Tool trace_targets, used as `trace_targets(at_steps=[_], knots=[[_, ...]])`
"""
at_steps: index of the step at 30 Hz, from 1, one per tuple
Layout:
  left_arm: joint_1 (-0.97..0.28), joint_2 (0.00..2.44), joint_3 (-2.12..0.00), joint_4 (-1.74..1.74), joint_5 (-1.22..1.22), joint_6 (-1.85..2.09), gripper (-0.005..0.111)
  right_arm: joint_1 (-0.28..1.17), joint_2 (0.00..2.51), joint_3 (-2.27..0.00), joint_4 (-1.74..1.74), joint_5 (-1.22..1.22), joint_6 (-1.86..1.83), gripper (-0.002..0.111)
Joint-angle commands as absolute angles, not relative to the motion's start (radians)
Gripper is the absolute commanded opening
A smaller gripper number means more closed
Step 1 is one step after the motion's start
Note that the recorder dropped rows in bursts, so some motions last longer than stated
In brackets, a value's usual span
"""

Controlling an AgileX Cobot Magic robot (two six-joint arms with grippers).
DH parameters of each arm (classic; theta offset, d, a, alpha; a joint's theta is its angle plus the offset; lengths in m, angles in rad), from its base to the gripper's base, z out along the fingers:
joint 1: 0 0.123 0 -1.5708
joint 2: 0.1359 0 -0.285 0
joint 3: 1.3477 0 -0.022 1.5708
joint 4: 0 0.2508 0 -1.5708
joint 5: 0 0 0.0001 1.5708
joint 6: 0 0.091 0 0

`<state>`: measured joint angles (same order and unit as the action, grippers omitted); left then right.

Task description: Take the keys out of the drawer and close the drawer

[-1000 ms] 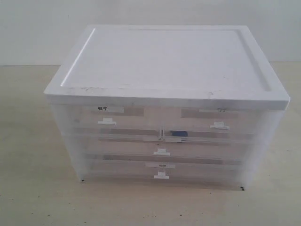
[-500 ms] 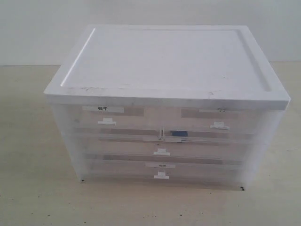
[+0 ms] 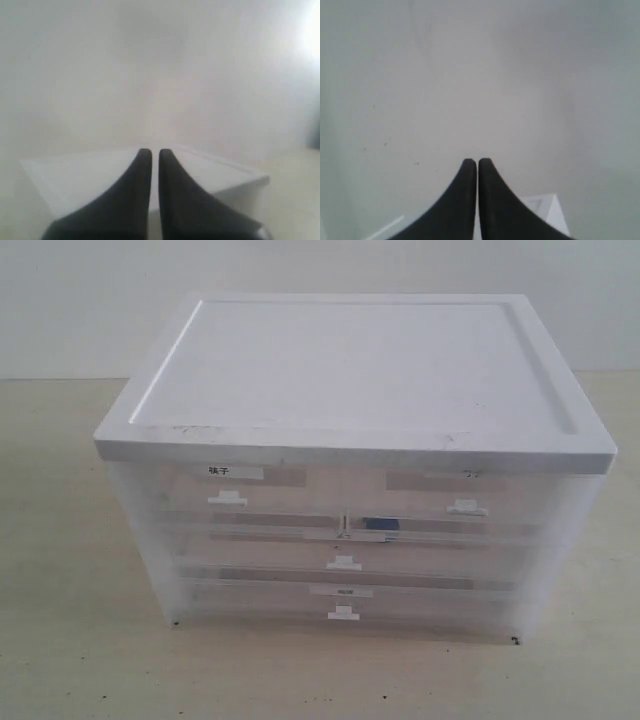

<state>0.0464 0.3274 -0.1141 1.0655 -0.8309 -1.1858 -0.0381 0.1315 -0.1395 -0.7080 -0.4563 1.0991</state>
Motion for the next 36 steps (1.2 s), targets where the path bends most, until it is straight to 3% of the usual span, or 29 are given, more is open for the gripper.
trace_targets(at_steps=[1, 9, 14, 22, 32, 36], knots=[[0.049, 0.477, -0.113, 1.221, -0.919, -1.195, 0.004, -0.041, 0.286, -0.163, -1.043, -0.605, 1.287, 0.000], [0.049, 0.633, -0.047, 1.219, -0.999, -0.973, 0.004, -0.041, 0.641, -0.163, -1.192, -0.772, 1.144, 0.000], [0.049, 0.691, -0.040, 1.196, -1.010, -0.902, 0.004, -0.037, 0.822, -0.163, -1.315, -0.996, 1.029, 0.000], [0.049, 0.775, -0.040, 1.216, -1.128, -0.786, 0.004, -0.037, 1.080, -0.159, -1.226, -1.016, 0.812, 0.000], [0.047, 1.036, -0.040, 1.170, -1.221, -0.438, 0.004, -0.037, 1.219, -0.159, -1.139, -1.092, 0.662, 0.000], [-0.018, 1.136, -0.040, 1.132, -1.221, -0.242, 0.004, -0.037, 1.219, -0.159, -1.091, -1.096, 0.623, 0.000]])
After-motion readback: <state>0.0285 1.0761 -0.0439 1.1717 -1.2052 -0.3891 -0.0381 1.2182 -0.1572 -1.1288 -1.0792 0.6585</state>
